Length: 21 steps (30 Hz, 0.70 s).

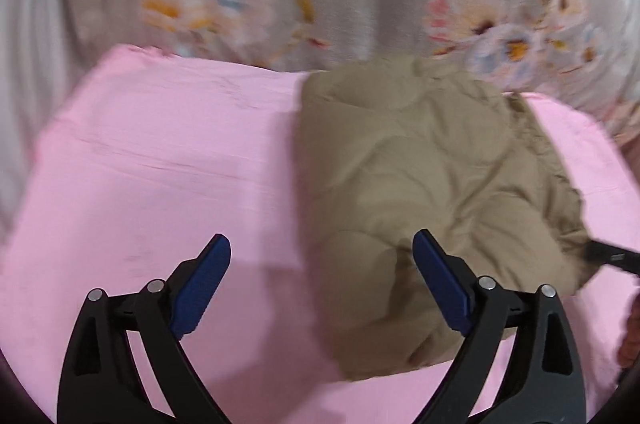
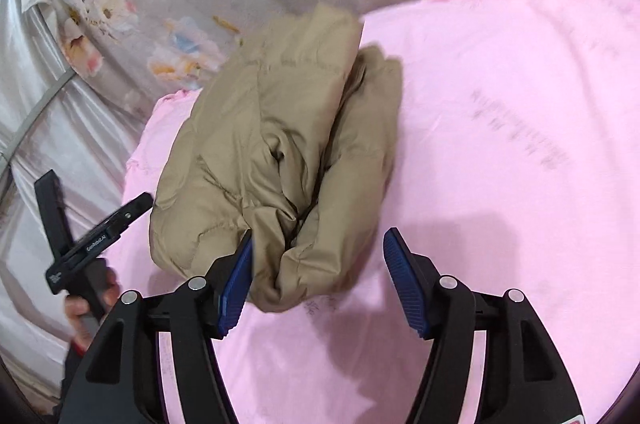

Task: Fold large clothes
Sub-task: 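Grasp the jacket bundle with both grippers and fold it over once more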

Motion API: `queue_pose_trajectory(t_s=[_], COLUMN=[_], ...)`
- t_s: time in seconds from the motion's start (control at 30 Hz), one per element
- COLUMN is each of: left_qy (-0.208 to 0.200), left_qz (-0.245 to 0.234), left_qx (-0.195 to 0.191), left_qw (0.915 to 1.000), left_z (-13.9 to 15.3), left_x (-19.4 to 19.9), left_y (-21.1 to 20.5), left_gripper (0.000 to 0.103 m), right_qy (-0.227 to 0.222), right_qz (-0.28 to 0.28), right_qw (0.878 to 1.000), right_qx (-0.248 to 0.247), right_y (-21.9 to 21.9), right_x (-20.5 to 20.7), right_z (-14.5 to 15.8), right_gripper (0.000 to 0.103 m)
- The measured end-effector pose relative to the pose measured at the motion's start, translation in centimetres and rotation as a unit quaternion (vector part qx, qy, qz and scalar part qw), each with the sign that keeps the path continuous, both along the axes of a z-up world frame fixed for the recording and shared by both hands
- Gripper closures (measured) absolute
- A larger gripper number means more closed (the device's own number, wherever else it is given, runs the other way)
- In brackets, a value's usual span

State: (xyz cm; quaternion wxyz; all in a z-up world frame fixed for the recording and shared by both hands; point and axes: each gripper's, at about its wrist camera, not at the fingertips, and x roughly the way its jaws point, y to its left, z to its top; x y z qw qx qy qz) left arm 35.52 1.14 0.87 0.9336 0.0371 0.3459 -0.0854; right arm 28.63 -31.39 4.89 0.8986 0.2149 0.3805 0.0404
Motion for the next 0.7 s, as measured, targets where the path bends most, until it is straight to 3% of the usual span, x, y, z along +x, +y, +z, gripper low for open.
queue_pose_trajectory(t_s=[0.03, 0.1, 0.2, 0.27, 0.33, 0.47, 0.7], left_qy=[-0.006, -0.018, -0.038, -0.036, -0.018, 0.020, -0.001], left_qz=[0.023, 0.050, 0.069, 0.072, 0.073, 0.076, 0.090], left_qx=[0.026, 0.055, 0.083, 0.080, 0.071, 0.055, 0.061], left_qw=[0.9994, 0.9971, 0.9934, 0.9935, 0.9946, 0.9954, 0.9941], left_z=[0.7, 2.1, 3.4, 3.3, 2.7, -0.2, -2.4], left_x=[-0.2, -0.5, -0.4, 0.0, 0.9, 2.9, 3.7], left_y=[-0.4, -1.6, -4.5, -6.0, -7.1, -8.2, -9.2], left_gripper=[0.014, 0.017, 0.030, 0.039, 0.059, 0.080, 0.083], right_qy=[-0.009, -0.017, -0.032, -0.040, -0.045, -0.031, -0.016], right_qz=[-0.002, 0.003, 0.003, 0.003, -0.003, -0.018, -0.031], right_qw=[1.000, 0.998, 0.991, 0.987, 0.983, 0.978, 0.979], right_qx=[-0.015, -0.058, -0.127, -0.154, -0.179, -0.205, -0.201], right_y=[0.4, 2.3, 5.3, 7.0, 7.9, 8.4, 7.6], right_x=[-0.1, 0.8, 2.9, 4.5, 5.8, 8.4, 10.4], right_z=[0.9, 2.9, 4.5, 4.7, 4.3, 2.3, -1.4], right_gripper=[0.049, 0.082, 0.101, 0.103, 0.103, 0.103, 0.103])
